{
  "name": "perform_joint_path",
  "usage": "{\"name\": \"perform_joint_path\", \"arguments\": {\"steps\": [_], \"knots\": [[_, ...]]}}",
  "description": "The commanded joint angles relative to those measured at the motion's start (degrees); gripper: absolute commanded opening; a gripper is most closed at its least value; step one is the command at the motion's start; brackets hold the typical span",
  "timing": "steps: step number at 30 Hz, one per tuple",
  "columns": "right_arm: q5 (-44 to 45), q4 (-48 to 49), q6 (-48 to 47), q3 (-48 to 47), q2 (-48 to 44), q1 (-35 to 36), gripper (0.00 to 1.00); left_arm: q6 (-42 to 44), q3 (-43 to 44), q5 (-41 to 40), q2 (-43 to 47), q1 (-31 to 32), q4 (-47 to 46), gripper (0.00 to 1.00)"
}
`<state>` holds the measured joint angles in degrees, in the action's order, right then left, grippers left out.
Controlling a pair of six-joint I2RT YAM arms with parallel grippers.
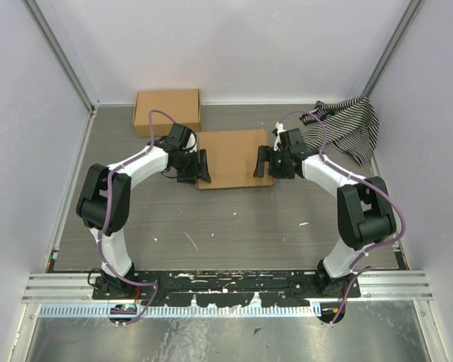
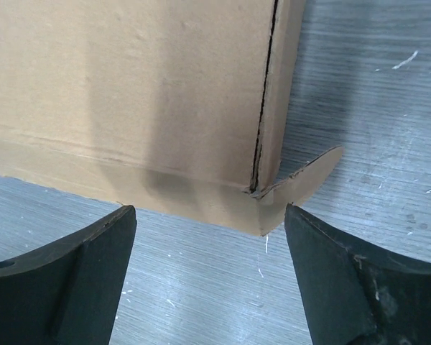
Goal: Fold the paper box
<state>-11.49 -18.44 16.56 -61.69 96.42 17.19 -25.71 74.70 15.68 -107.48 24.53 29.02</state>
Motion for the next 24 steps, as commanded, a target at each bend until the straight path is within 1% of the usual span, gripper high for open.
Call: {"name": "perform_joint_path", "arguments": {"steps": [1,7,12,16,18,24], "knots": [[-1.7,0.8,-0.6,-2.5,-3.8,0.0,0.89,0.7,0.0,3.3,1.1,0.2,-1.7,0.69],[-5.0,-0.7,-1.1,-3.8,-1.3,-0.1,0.87,-0.9,1.3,6.1,0.3,0.2,-2.4,0.66],[-6.4,-1.7,-1.0,-3.0,-1.1,0.0,0.82,-1.5,0.8,6.7,1.2,0.2,-1.3,0.62],[-6.1,-4.1,-0.3,-4.2,-1.1,0.0,0.75,-2.2,1.0,7.1,1.7,0.2,0.8,0.54],[-5.5,-6.3,-0.1,-5.5,-0.8,0.0,0.68,-2.3,2.2,7.1,1.5,0.2,3.5,0.49],[-4.9,-13.0,0.0,-9.4,0.3,0.0,0.58,-2.3,5.6,8.1,1.2,0.2,10.6,0.43]]}}
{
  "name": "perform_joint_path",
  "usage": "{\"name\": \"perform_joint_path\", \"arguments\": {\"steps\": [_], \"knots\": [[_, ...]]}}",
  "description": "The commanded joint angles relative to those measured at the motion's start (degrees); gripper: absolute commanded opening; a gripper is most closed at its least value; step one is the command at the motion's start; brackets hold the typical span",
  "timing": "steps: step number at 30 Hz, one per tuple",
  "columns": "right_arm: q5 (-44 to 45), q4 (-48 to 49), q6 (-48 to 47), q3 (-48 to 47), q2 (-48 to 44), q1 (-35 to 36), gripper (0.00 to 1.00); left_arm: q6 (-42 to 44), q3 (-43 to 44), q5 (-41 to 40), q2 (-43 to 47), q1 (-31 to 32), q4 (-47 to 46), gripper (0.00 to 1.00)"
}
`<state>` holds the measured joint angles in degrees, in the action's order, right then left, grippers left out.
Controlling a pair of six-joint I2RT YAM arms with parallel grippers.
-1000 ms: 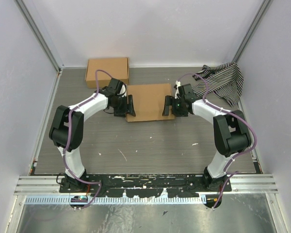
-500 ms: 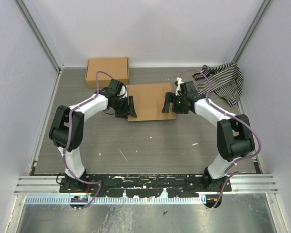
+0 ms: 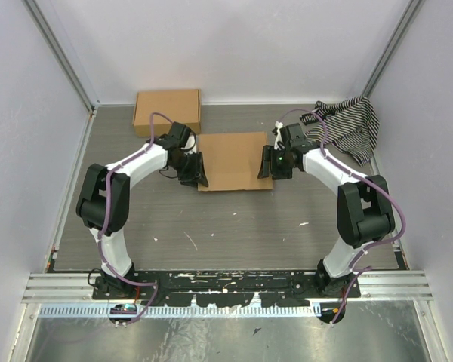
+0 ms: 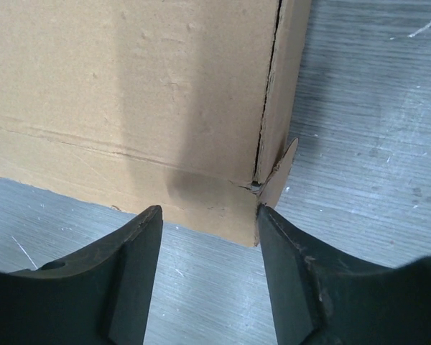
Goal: Fold the paper box
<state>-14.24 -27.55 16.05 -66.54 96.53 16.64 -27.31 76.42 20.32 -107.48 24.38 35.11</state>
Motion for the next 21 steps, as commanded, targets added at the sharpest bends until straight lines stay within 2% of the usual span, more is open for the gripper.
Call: {"name": "perform_joint_path", "arguments": {"steps": [1,7,13,16,21], "knots": [[-2.6,-4.8,0.5,-5.2,0.5,0.5,0.57,-0.8,4.3,3.9,1.1,0.3,5.0,0.41],[-3.6,-9.9,1.5,-9.3,2.3,0.5,0.48,-0.9,7.3,4.0,1.3,0.3,9.3,0.33],[-5.3,-16.4,3.4,-15.2,5.0,0.4,0.39,0.0,11.4,4.3,0.2,0.3,16.1,0.31],[-5.6,-20.5,3.5,-18.6,6.7,0.2,0.37,0.4,12.2,4.2,0.2,0.3,18.1,0.32],[-8.1,-24.7,3.0,-21.5,8.5,-0.4,0.38,1.0,12.0,4.8,-0.7,0.2,20.0,0.32]]}}
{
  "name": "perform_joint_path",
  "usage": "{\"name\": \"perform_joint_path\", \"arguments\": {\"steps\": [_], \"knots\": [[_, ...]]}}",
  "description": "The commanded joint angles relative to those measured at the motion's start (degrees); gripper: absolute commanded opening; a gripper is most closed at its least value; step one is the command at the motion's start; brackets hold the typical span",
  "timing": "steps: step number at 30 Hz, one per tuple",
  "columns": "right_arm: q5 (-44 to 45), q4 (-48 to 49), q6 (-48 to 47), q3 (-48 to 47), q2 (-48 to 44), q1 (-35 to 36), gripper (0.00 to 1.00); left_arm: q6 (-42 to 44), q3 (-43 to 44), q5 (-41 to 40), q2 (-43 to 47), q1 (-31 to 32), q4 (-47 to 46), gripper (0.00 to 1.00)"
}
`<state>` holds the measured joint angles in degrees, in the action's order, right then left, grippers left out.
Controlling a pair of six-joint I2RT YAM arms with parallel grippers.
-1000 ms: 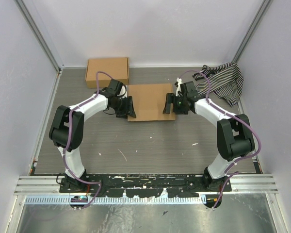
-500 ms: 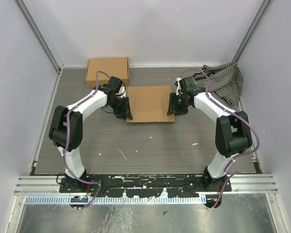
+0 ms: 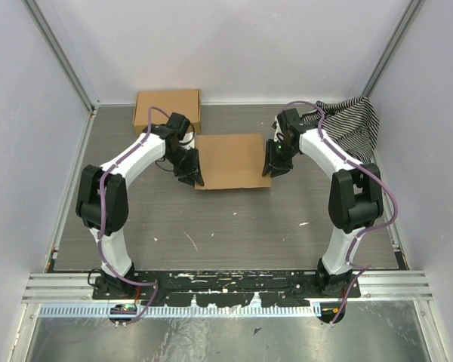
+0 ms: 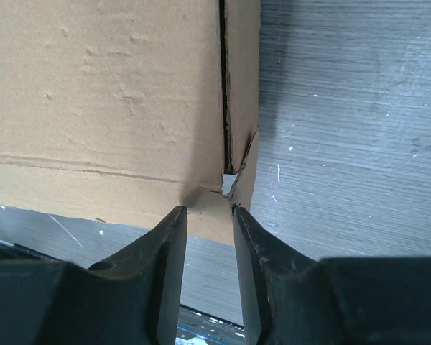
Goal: Fold the paper box
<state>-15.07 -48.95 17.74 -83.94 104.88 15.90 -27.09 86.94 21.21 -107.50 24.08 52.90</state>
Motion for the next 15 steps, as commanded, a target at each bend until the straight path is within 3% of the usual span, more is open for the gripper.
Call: {"name": "perform_joint_path", "arguments": {"steps": [1,15], "knots": [[-8.3,-3.8,1.4,-4.4,0.4,0.2,0.39,0.8,1.3,4.3,-0.9,0.4,2.4,0.32],[-10.9,-9.7,-1.3,-6.6,2.9,0.0,0.47,1.6,2.4,6.1,-1.6,-0.5,5.2,0.33]]}}
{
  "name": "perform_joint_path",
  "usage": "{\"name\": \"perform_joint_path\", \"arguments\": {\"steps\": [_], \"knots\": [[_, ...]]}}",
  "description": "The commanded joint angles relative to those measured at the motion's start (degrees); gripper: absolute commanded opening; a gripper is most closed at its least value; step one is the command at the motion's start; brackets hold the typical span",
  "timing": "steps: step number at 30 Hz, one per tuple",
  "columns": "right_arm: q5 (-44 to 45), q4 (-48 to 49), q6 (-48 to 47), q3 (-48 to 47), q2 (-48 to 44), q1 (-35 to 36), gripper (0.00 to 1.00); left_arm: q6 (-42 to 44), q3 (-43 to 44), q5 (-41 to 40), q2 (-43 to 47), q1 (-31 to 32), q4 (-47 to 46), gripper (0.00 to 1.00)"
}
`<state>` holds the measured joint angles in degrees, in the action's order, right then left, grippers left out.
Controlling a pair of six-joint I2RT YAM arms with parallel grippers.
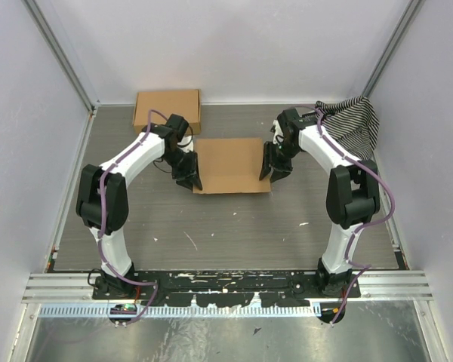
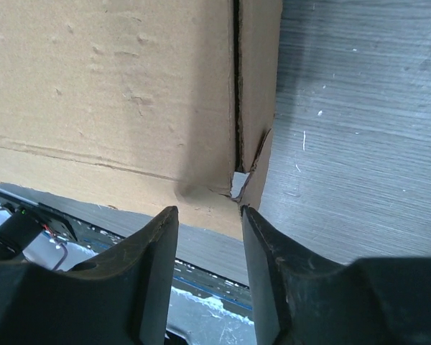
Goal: Fold the paper box
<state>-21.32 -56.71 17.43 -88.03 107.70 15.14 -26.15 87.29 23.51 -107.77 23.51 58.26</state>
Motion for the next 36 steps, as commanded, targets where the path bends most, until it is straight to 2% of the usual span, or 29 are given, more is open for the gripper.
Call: {"name": "perform_joint_path", "arguments": {"steps": [1,8,15,26,36], "knots": [[-4.1,-2.1,-1.2,-2.1,0.0,0.8,0.48,0.6,1.6,4.0,-1.3,0.0,-0.5,0.33],[1.3,0.8,-0.7,1.2,-2.5,0.7,0.60,-0.6,-1.0,6.5,-1.1,-0.8,-2.5,0.33],[3.0,1.4,0.3,1.8,-4.1,0.3,0.65,0.3,-0.4,5.8,-1.3,-1.1,-0.8,0.33],[-2.3,1.0,-0.6,4.2,-4.4,0.0,0.65,5.0,0.4,3.2,-2.2,-2.2,6.7,0.36],[-4.5,0.0,-0.9,3.9,-4.8,-0.1,0.57,6.8,3.1,2.9,-3.1,-2.3,10.1,0.37]]}}
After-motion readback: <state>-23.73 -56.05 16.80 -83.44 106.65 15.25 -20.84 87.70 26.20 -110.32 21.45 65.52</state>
